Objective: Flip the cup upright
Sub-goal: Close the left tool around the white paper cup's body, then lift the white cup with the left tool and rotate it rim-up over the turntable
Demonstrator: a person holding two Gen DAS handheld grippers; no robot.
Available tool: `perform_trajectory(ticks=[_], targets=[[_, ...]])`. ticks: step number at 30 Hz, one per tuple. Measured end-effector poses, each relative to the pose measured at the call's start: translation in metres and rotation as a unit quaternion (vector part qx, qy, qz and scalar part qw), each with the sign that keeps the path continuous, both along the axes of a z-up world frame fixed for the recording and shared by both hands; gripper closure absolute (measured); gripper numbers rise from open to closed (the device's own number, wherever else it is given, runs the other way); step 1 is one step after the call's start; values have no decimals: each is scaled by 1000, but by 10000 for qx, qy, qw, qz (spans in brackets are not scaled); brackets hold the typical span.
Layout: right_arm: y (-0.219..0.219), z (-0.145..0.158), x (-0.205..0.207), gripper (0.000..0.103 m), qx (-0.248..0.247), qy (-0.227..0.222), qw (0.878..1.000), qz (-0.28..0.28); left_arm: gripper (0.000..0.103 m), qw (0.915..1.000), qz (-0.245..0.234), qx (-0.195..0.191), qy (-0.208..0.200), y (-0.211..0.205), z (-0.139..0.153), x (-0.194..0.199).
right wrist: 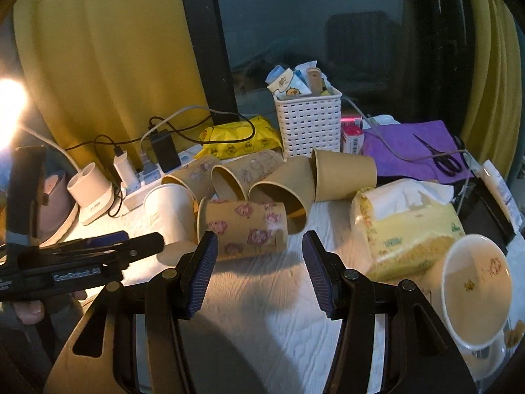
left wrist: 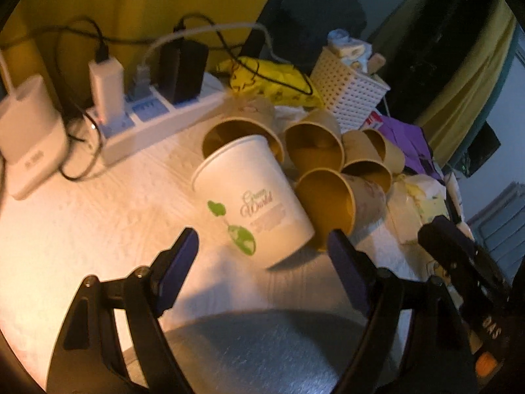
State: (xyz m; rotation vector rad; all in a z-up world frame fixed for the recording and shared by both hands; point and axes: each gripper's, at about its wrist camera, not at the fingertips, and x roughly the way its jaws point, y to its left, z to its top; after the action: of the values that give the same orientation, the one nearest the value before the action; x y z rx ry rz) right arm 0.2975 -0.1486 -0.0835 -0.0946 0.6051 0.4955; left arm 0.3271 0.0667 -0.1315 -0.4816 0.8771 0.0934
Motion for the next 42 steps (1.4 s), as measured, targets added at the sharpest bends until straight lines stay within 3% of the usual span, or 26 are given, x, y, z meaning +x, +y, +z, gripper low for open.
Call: perform_trajectory(ticks=[11,13,16,26,34,42], targets=[[1,-2,4,46,67,57,10000,33,22,9958,155,-857,297,15,-30,27],[0,0,2,46,76,46,10000,22,29,9960,161,-842,240,14,-30,26],[0,2,-3,46,38,30,10000,31,33,9948,110,-976,252,17,-31,25],[4,14,-35,46,-31,-118,9999,61,37,9972,-29,-747,64,19,-7,-12],[9,24,-76,46,-23,-204,9997,131,37,9983,-405,-367,-209,4,21,-65],[10,32,-123,46,-67,-283,9994,175,37,9946,-773,245,-646,-20,42,-127]])
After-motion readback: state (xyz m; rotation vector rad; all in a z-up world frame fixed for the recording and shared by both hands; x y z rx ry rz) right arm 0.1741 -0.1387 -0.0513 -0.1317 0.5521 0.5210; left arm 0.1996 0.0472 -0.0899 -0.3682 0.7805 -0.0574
